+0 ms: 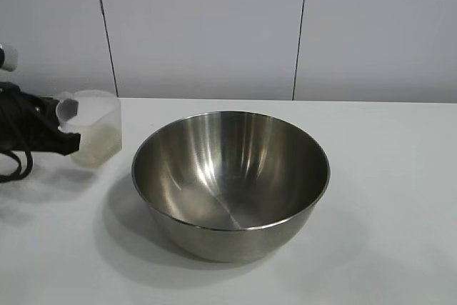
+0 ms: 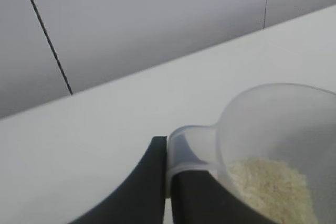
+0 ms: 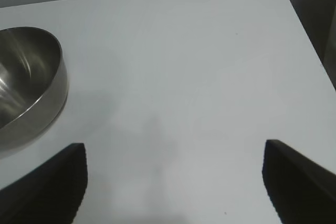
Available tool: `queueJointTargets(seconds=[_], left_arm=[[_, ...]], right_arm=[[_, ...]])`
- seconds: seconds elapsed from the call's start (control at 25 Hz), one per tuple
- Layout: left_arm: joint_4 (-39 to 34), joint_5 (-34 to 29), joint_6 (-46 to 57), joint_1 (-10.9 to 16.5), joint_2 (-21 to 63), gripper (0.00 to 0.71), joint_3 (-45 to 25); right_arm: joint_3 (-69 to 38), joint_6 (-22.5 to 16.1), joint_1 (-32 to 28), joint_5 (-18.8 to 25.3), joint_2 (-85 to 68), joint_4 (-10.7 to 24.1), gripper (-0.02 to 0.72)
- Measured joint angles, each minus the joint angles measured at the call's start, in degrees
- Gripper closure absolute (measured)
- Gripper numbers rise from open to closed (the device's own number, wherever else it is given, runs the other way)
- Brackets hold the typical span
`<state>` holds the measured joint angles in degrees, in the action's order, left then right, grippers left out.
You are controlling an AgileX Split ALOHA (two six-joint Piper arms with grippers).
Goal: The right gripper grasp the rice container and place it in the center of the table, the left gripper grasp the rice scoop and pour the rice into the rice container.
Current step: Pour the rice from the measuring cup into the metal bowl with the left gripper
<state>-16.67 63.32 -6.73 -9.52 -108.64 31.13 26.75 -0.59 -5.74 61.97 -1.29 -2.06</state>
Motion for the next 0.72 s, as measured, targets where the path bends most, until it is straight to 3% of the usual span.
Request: queueJointTargets(seconds=[0.2,0.52,0.72], left_arm=[[-2.27,-14.13,-3.57,-2.58,6.81,0.704,6.21],[-3.12,-35.97,-18.81,-14.26,10.11,0.704,18.08],[-3.24,-43.68,-29.34,-20.4,10.11,0.704,24.16]], right_arm=[[0.0,0.0,0.0,0.0,0.0,0.0,0.082],[0.0,0.0,0.0,0.0,0.0,0.0,0.082],[0.0,0.0,0.0,0.0,0.0,0.0,0.082]])
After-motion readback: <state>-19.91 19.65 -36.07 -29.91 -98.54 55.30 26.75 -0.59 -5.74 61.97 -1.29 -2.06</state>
